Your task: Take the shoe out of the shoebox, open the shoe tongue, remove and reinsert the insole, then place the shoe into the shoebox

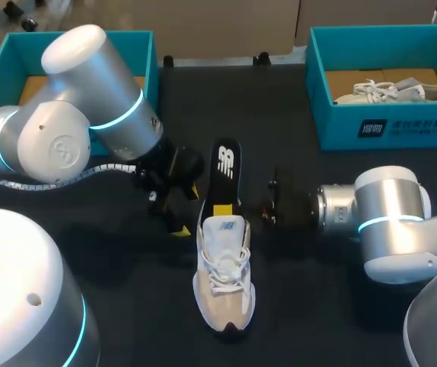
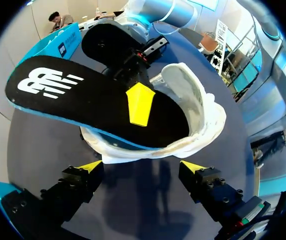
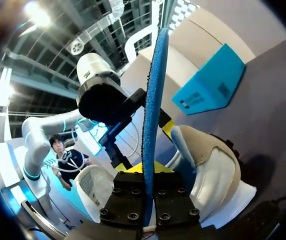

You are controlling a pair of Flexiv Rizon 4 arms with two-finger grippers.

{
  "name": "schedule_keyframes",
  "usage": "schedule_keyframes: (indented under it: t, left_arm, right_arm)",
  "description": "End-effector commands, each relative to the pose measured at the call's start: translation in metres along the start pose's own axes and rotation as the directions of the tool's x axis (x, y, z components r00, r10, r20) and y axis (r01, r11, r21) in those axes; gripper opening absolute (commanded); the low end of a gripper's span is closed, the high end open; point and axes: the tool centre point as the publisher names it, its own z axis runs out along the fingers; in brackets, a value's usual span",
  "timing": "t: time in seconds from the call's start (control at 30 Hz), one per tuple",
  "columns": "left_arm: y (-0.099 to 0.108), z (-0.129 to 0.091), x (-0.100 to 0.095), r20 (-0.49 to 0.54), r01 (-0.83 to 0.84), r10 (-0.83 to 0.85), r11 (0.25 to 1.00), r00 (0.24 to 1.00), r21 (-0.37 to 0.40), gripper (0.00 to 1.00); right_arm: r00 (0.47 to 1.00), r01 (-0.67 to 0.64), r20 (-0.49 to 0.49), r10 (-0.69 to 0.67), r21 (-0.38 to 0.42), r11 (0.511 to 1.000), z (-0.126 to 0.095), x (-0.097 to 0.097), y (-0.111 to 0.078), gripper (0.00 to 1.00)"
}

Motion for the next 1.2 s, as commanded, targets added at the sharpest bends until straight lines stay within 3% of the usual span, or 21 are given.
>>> schedule_keyframes:
  t: [0.03,0.37,0.43,0.47,0.8,1.2]
  left_arm:
    - [0.0,0.0,0.0,0.0,-0.001,0.001,1.0,1.0,0.001,1.0]
    - [0.0,0.0,0.0,0.0,-0.001,0.001,1.0,1.0,0.001,1.0]
    - [0.0,0.0,0.0,0.0,-0.001,0.001,1.0,1.0,0.001,1.0]
    - [0.0,0.0,0.0,0.0,-0.001,0.001,1.0,1.0,0.001,1.0]
    - [0.0,0.0,0.0,0.0,-0.001,0.001,1.0,1.0,0.001,1.0]
    - [0.0,0.0,0.0,0.0,-0.001,0.001,1.0,1.0,0.001,1.0]
  right_arm:
    - [1.0,-0.013,-0.01,0.013,0.02,1.0,0.001,0.0,-0.009,0.0]
    - [0.999,-0.02,-0.029,0.021,0.03,0.999,0.002,-0.002,-0.012,0.0]
    - [1.0,-0.005,-0.03,0.005,0.024,1.0,0.002,0.0,-0.01,0.34]
    - [0.999,0.002,-0.033,-0.001,0.023,1.0,0.002,0.001,-0.008,0.39]
    - [0.998,0.051,-0.034,-0.049,0.037,0.998,0.005,0.008,0.01,0.43]
    - [0.994,0.099,-0.057,-0.095,0.061,0.993,0.005,0.013,0.029,0.38]
